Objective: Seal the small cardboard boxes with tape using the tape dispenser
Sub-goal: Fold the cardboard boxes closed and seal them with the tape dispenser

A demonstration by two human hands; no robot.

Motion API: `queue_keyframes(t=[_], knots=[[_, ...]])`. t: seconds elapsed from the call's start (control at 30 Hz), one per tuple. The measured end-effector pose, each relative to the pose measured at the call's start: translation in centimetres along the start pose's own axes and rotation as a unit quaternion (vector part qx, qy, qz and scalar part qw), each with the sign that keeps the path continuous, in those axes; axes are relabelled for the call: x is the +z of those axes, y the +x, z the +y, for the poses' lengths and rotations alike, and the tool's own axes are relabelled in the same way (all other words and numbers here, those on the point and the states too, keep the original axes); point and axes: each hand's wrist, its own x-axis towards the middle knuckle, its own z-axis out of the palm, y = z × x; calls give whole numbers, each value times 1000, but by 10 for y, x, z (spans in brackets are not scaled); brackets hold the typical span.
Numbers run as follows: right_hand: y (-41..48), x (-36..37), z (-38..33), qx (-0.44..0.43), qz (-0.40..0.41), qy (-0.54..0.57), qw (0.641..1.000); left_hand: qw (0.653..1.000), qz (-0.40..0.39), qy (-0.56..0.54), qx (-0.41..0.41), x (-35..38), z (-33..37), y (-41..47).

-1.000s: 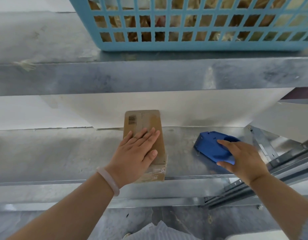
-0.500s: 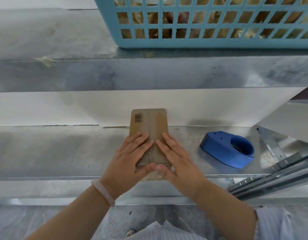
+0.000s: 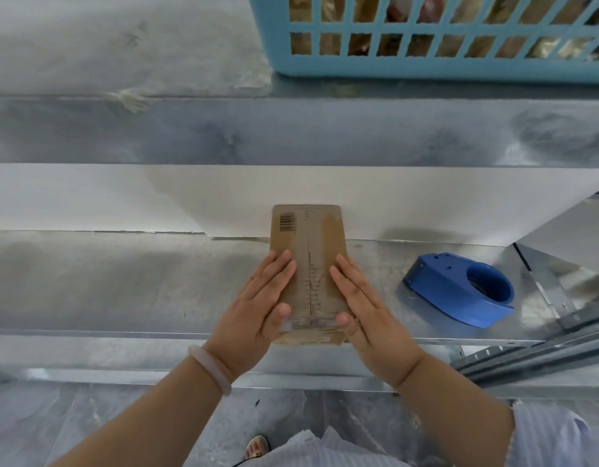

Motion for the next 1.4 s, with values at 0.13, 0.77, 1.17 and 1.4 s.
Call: queue_keyframes(t=[0.13,0.77,1.17,1.4], knots=[[-3,7,-25,122,44,162,978,957,56,-215,-186,10,28,-5],[7,25,-46,239,182,349,888,863,131,-399,-282,25,44,-5],[3,-17,-29,256,151,288,911,925,211,-193,-252,-18,15,-12],[26,-38,-28,296,144,190,925,960,-41,-87,-263,-54,-6,41]])
